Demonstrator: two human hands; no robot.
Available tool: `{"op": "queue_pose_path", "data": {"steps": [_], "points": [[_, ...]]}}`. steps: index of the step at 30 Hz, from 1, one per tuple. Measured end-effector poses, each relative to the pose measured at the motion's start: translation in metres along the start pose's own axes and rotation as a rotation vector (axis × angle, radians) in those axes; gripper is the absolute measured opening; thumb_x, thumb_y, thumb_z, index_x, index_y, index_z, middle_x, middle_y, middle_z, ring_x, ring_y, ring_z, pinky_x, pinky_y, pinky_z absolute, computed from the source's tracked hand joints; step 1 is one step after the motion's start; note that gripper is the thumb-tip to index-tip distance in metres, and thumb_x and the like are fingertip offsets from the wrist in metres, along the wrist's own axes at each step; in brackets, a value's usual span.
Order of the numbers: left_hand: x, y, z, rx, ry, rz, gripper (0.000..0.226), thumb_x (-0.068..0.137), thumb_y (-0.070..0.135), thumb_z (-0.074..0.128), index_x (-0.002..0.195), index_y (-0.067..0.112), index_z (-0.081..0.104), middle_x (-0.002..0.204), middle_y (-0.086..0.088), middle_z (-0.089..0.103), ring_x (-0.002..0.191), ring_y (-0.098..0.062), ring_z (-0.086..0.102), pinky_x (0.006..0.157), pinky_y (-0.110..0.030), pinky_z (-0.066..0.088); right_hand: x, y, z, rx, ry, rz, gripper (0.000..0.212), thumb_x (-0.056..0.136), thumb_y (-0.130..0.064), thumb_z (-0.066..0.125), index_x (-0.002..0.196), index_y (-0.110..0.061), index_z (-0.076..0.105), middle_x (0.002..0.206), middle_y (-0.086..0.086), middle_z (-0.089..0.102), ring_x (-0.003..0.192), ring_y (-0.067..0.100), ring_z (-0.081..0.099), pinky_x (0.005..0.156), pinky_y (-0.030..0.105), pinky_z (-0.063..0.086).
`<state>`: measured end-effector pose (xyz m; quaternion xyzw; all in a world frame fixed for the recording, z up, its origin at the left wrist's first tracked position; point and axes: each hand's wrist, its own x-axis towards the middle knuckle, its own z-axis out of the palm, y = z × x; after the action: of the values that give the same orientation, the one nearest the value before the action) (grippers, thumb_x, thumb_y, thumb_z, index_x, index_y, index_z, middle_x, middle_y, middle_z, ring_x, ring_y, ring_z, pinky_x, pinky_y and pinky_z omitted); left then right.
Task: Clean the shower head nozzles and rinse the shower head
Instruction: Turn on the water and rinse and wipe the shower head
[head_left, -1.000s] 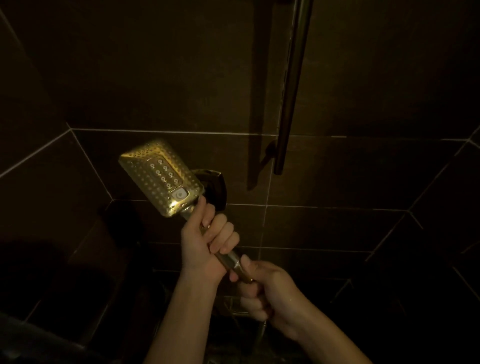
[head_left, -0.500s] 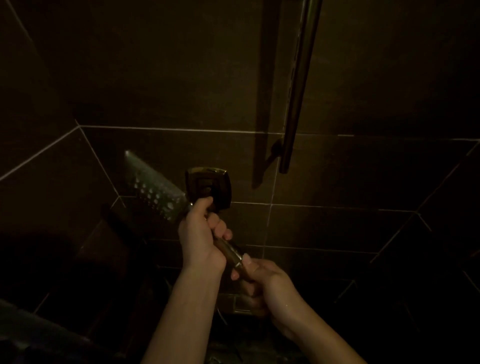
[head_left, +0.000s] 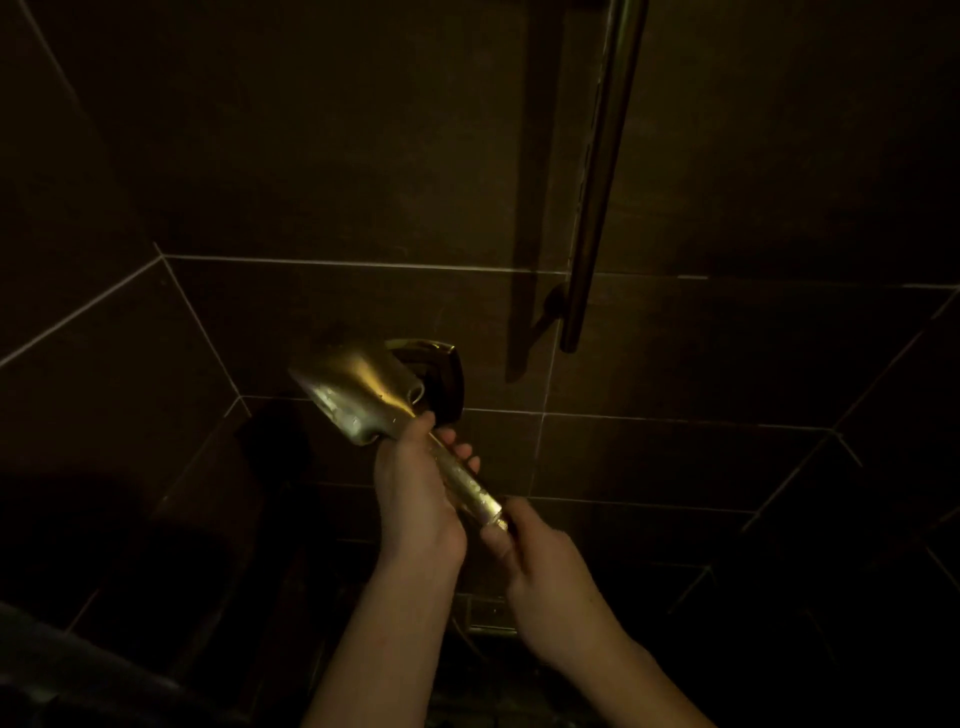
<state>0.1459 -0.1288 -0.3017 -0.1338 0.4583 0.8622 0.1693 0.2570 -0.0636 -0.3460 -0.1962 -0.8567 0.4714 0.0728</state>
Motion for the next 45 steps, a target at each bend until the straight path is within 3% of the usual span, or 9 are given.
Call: {"op": "queue_pose_path", "data": {"steps": [4,9,13,16,19,23,28,35,45], "points": [[-0.017,-0.018,0.004,-0.017,0.087,0.108,0.010,0.095,0.018,0.062,0.104,0.020,0.060,0.074,0.003,0.060,0.058,-0.009,0.060,0.062,-0.033,0.051,0.003,0.006,0.007,-0.259,0.049,0.018,0.034,0.084,-0.033,0.067,0.105,-0.040,0.041,0.099,-0.017,0.056,0.082,0.001,0.057,0.069,0.026,0.055],[-0.021,-0.019,0.007,-0.026,0.026,0.117,0.015,0.086,0.023,0.072,0.099,0.020,0.064,0.052,0.010,0.054,0.042,-0.006,0.049,0.041,-0.023,0.044,0.004,0.006,0.011,-0.109,0.119,0.102,0.014,0.080,-0.036,0.071,0.079,-0.032,0.058,0.070,-0.011,0.066,0.064,0.004,0.064,0.059,0.024,0.057],[-0.011,-0.007,-0.005,0.019,-0.439,-0.049,0.030,0.083,0.022,0.070,0.059,0.021,0.052,0.040,0.009,0.038,0.030,-0.007,0.031,0.032,-0.021,0.029,0.003,0.000,0.003,0.407,-0.224,0.288,0.018,0.077,-0.027,0.069,0.062,-0.027,0.059,0.055,-0.003,0.053,0.048,0.016,0.049,0.049,0.031,0.042],[-0.009,0.001,-0.009,-0.050,-0.825,-0.124,0.036,0.086,0.019,0.066,0.055,0.019,0.048,0.036,0.008,0.038,0.026,-0.006,0.033,0.031,-0.017,0.029,-0.002,-0.002,-0.010,0.686,-0.568,0.354,0.021,0.077,-0.021,0.070,0.062,-0.023,0.056,0.049,-0.002,0.042,0.038,0.010,0.034,0.040,0.025,0.020],[-0.015,0.000,-0.003,0.035,-0.617,-0.064,0.033,0.084,0.025,0.074,0.059,0.020,0.054,0.040,0.008,0.041,0.031,-0.007,0.036,0.035,-0.022,0.035,0.000,-0.005,-0.019,0.587,-0.506,0.299,0.018,0.076,-0.026,0.072,0.064,-0.021,0.060,0.055,0.000,0.051,0.045,0.016,0.046,0.045,0.026,0.036],[-0.022,-0.024,0.004,-0.012,-0.050,0.126,0.019,0.084,0.025,0.077,0.101,0.022,0.069,0.052,0.009,0.052,0.044,-0.005,0.047,0.042,-0.022,0.044,0.006,-0.002,-0.002,0.043,-0.008,0.180,0.017,0.080,-0.033,0.071,0.088,-0.038,0.057,0.082,-0.012,0.069,0.072,0.000,0.065,0.065,0.025,0.057],[-0.028,-0.035,0.005,-0.043,0.031,0.231,0.017,0.084,0.032,0.079,0.100,0.030,0.073,0.054,0.010,0.053,0.046,-0.004,0.049,0.043,-0.021,0.044,0.003,0.014,0.024,-0.143,0.174,0.027,0.026,0.082,-0.036,0.072,0.082,-0.044,0.047,0.072,-0.015,0.065,0.070,-0.007,0.064,0.053,0.017,0.052],[-0.019,-0.033,-0.006,0.037,-0.064,0.084,0.024,0.085,0.021,0.075,0.105,0.014,0.064,0.049,0.009,0.046,0.039,-0.005,0.040,0.035,-0.021,0.035,0.009,0.019,0.016,0.231,-0.149,0.144,0.016,0.084,-0.020,0.064,0.070,-0.013,0.065,0.068,0.003,0.070,0.066,0.021,0.067,0.064,0.039,0.056],[-0.012,-0.022,-0.008,0.080,-0.082,-0.012,0.035,0.072,0.035,0.089,0.090,0.014,0.067,0.051,0.005,0.055,0.042,-0.008,0.050,0.040,-0.025,0.044,0.011,0.007,-0.005,0.460,-0.498,0.277,0.008,0.080,-0.008,0.061,0.086,-0.010,0.057,0.052,0.001,0.041,0.037,0.009,0.032,0.037,0.022,0.023]]}}
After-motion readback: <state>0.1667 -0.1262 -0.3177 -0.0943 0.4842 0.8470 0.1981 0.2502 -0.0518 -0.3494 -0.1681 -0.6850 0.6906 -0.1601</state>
